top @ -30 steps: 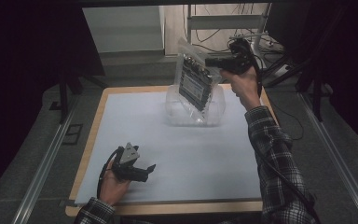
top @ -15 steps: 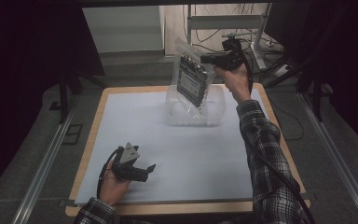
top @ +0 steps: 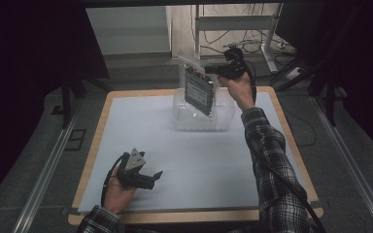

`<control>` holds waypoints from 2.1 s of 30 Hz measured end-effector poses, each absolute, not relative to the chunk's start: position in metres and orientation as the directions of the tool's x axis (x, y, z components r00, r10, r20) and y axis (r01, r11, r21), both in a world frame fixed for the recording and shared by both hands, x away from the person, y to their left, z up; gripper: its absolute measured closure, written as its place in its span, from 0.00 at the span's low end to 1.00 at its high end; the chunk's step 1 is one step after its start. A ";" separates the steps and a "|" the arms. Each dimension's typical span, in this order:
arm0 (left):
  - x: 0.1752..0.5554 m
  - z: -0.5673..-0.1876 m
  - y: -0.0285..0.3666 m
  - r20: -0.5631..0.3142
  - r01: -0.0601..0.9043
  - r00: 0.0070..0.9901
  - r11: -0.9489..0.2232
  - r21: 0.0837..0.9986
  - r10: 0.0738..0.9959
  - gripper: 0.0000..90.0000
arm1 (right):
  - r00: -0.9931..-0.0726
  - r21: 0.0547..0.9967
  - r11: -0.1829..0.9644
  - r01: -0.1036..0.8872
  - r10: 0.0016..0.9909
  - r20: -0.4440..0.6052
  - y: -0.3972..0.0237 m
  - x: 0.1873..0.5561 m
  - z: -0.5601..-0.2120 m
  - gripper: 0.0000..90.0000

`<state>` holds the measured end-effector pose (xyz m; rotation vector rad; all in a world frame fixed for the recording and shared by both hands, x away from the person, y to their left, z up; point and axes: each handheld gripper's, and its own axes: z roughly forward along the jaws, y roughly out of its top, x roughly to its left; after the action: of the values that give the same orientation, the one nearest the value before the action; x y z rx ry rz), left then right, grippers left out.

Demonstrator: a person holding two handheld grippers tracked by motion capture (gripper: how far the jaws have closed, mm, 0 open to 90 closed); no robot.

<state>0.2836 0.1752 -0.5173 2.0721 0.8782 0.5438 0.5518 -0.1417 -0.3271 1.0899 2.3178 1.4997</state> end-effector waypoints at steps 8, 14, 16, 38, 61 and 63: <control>0.284 -0.518 0.174 0.078 0.396 0.670 -0.444 0.804 0.739 0.06 | -0.684 0.843 0.238 0.483 0.704 0.193 -0.151 0.554 -0.343 0.98; 0.284 -0.518 0.172 0.082 0.397 0.671 -0.451 0.799 0.737 0.06 | -0.676 0.847 0.256 0.467 0.720 0.155 -0.152 0.553 -0.345 0.98; 0.284 -0.518 0.172 0.083 0.398 0.670 -0.451 0.799 0.738 0.06 | -0.671 0.846 0.263 0.463 0.727 0.142 -0.152 0.553 -0.345 0.98; 0.284 -0.519 0.171 0.090 0.398 0.672 -0.461 0.793 0.735 0.06 | -0.656 0.857 0.302 0.416 0.753 0.053 -0.166 0.546 -0.335 0.65; 0.283 -0.518 0.168 0.076 0.404 0.684 -0.464 0.789 0.725 0.06 | -0.659 0.845 0.345 0.408 0.752 0.011 -0.178 0.525 -0.328 0.37; 0.283 -0.518 0.168 0.075 0.403 0.684 -0.462 0.790 0.725 0.06 | -0.662 0.846 0.347 0.406 0.749 0.011 -0.179 0.522 -0.328 0.35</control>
<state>0.2834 0.1683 -0.5182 2.1076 0.8634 0.5218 0.5223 -0.1789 -0.3281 1.0159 2.2361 1.2400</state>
